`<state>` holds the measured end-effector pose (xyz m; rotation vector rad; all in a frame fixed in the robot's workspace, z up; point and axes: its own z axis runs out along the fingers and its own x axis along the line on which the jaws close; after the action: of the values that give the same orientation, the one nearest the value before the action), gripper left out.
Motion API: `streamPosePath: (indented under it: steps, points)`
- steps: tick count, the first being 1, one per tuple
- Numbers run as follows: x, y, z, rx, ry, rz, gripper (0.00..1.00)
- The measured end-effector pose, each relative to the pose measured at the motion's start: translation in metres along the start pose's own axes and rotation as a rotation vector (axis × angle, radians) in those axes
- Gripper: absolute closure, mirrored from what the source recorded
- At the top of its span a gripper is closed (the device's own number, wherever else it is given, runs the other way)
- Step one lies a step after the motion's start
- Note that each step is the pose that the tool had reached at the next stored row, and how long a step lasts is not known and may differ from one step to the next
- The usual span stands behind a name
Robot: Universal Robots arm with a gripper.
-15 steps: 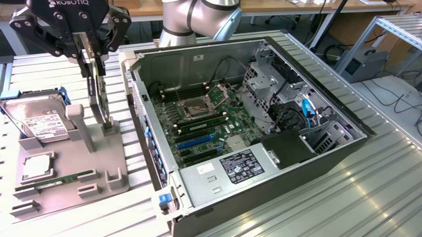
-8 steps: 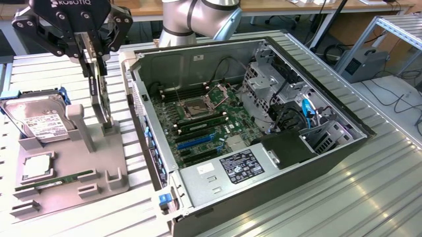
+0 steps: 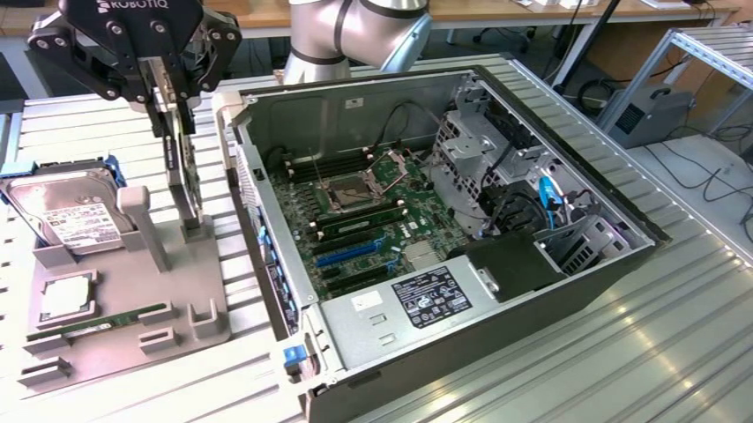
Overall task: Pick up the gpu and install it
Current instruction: 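Pick up the gpu and move the gpu toward the slot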
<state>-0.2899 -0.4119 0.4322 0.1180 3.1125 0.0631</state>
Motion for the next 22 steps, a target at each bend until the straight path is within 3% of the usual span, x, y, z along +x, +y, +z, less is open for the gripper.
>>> streamPosePath:
  steps: [22]
  points:
    - [-0.0091, 0.0007, 0.0003, 0.0000, 0.0000, 0.000, 0.73]
